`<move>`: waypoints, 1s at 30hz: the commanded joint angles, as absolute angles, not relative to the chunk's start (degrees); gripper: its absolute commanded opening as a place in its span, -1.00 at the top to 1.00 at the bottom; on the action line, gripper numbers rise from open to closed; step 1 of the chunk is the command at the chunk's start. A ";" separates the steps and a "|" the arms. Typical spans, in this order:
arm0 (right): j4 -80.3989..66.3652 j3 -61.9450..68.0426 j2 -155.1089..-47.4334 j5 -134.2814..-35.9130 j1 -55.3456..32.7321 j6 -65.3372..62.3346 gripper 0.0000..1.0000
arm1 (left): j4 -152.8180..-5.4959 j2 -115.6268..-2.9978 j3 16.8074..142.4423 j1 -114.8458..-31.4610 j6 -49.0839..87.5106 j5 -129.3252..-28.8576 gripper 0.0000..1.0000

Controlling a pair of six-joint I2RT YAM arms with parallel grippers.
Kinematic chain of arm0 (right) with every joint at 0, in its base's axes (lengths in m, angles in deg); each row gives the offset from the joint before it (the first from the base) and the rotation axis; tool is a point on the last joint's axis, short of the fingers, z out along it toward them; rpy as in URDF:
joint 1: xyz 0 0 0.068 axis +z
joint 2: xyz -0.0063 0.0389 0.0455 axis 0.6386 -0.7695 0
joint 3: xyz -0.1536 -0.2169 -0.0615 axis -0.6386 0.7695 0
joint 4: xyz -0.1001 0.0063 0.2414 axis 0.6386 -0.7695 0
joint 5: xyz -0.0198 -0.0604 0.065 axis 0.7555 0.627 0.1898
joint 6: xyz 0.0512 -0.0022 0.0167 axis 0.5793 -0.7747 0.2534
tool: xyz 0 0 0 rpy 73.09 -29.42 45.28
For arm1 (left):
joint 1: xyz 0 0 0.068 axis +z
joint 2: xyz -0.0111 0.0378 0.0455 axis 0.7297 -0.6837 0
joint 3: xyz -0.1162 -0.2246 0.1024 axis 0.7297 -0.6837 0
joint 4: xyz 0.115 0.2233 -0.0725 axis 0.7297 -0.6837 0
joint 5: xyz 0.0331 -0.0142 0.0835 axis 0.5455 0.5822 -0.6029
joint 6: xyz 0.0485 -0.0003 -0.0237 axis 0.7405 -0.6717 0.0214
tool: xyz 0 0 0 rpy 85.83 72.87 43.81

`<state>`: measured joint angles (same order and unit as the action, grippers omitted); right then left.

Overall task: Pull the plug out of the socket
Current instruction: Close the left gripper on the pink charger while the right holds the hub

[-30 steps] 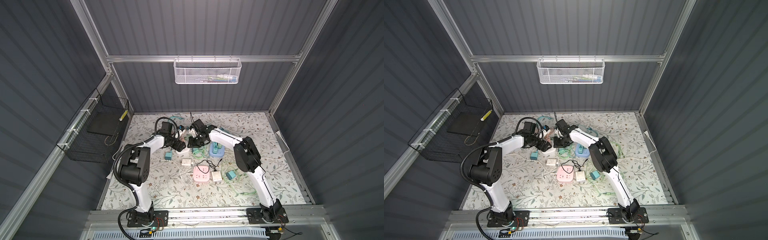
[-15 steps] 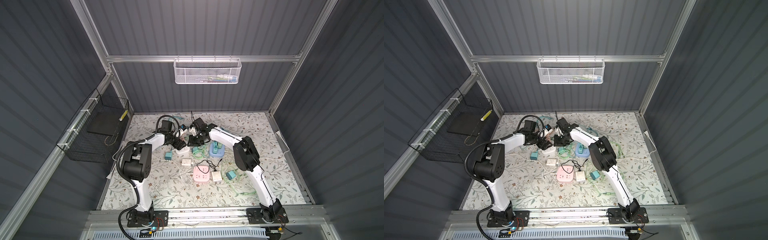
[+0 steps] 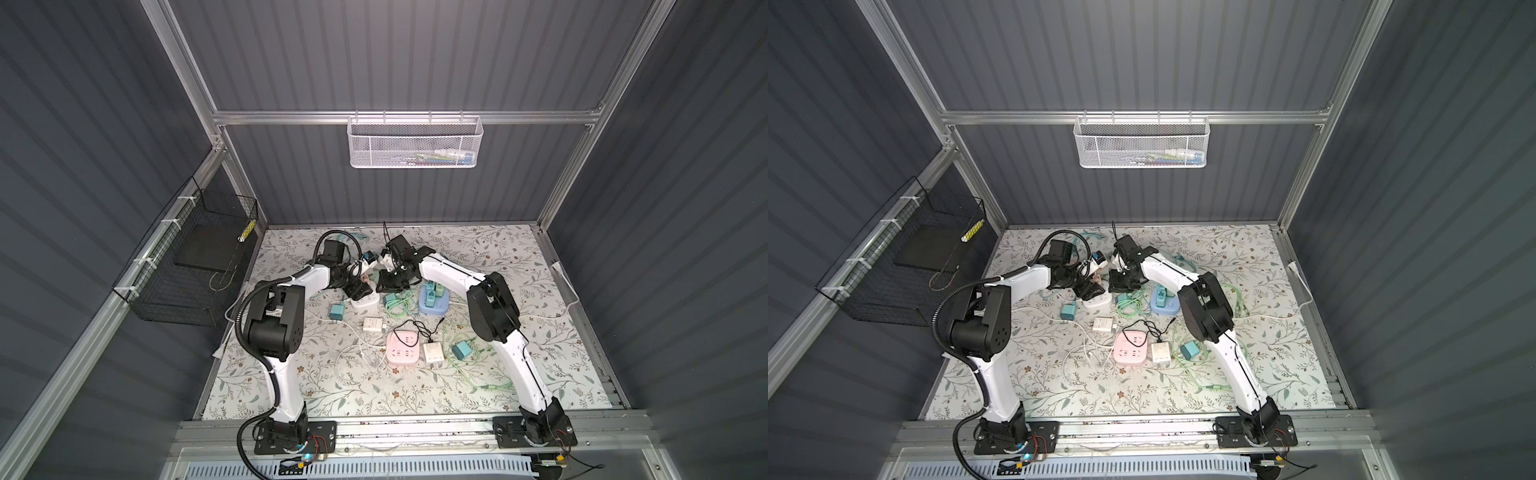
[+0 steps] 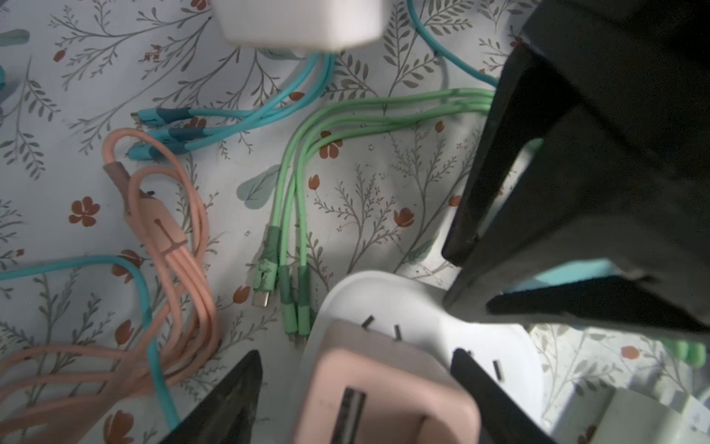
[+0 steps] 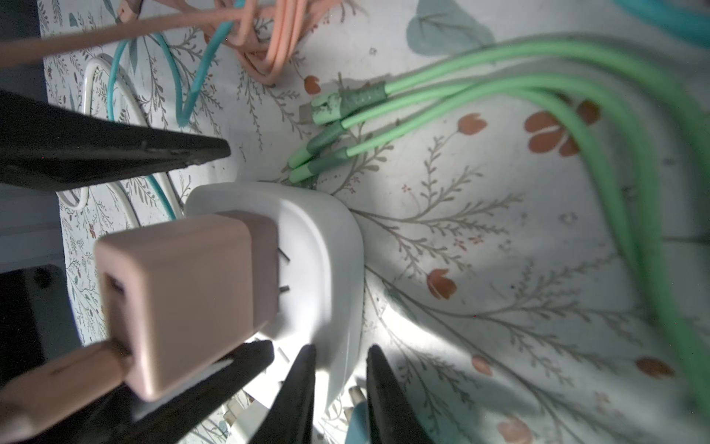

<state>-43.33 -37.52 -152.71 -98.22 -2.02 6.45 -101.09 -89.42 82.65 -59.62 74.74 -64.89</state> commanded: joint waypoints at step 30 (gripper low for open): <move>-45.20 -42.73 -158.34 -98.27 -2.42 9.38 0.07 | -100.71 -88.87 82.85 -59.53 70.27 -66.78 0.10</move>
